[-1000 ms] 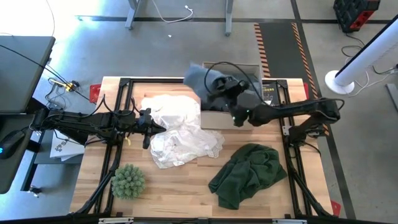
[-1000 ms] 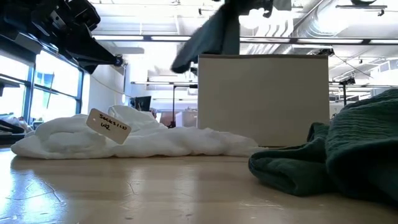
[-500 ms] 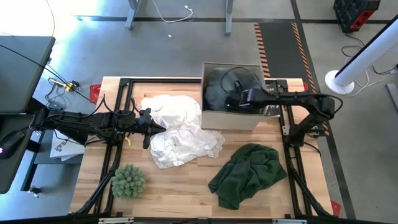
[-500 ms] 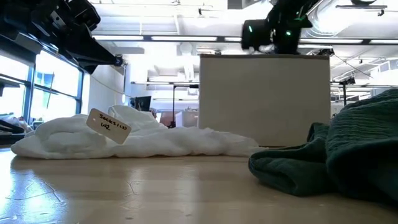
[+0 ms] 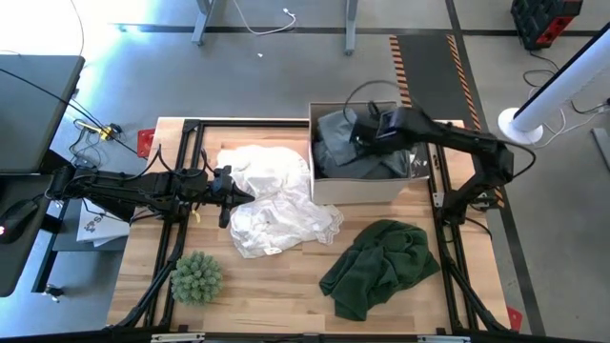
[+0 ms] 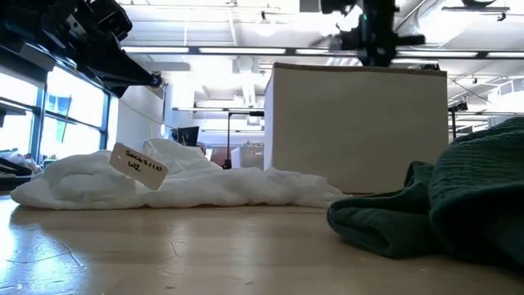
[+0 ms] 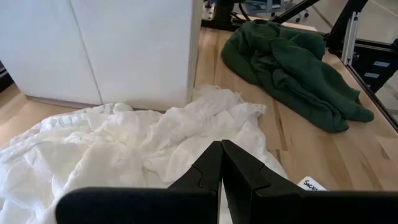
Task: Sort clothes
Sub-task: Put the gray pants into the laundry bin
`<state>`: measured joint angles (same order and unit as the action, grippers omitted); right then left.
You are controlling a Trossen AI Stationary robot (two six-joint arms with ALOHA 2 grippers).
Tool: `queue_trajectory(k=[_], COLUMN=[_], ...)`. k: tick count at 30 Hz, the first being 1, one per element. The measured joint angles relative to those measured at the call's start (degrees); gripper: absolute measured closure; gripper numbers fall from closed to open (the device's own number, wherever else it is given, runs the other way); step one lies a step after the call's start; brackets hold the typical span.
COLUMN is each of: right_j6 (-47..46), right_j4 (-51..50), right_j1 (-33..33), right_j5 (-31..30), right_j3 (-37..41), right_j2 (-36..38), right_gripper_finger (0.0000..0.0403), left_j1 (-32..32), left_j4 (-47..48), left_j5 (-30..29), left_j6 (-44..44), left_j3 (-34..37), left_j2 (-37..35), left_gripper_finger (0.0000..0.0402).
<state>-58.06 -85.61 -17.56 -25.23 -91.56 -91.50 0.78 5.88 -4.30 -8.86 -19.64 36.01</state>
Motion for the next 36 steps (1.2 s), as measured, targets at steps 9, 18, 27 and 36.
queue_trajectory(k=[9,18,27,36], right_j6=[17.2,17.4,25.3,25.4], right_j4=[31.1,68.5,60.7,39.5], right_j1=[0.7,-5.6,-4.9,9.6], right_j5=[-13.8,3.0,-2.3,-11.1], right_j3=[4.8,33.7,26.8,5.5], right_j2=[0.0,-5.5,0.1,11.2], right_gripper_finger=[0.0401,0.0401,0.0401,0.0402], left_j1=[0.0,0.0,0.0,0.0], left_j4=[0.5,0.6,0.6,2.7], left_j5=[0.0,0.0,-0.3,-0.2], left_j6=[0.0,0.1,0.1,-0.1], left_j3=[0.0,0.0,0.0,0.0], left_j2=[0.0,0.0,0.0,0.0], left_gripper_finger=[0.0394,0.0394,0.0394,0.0394])
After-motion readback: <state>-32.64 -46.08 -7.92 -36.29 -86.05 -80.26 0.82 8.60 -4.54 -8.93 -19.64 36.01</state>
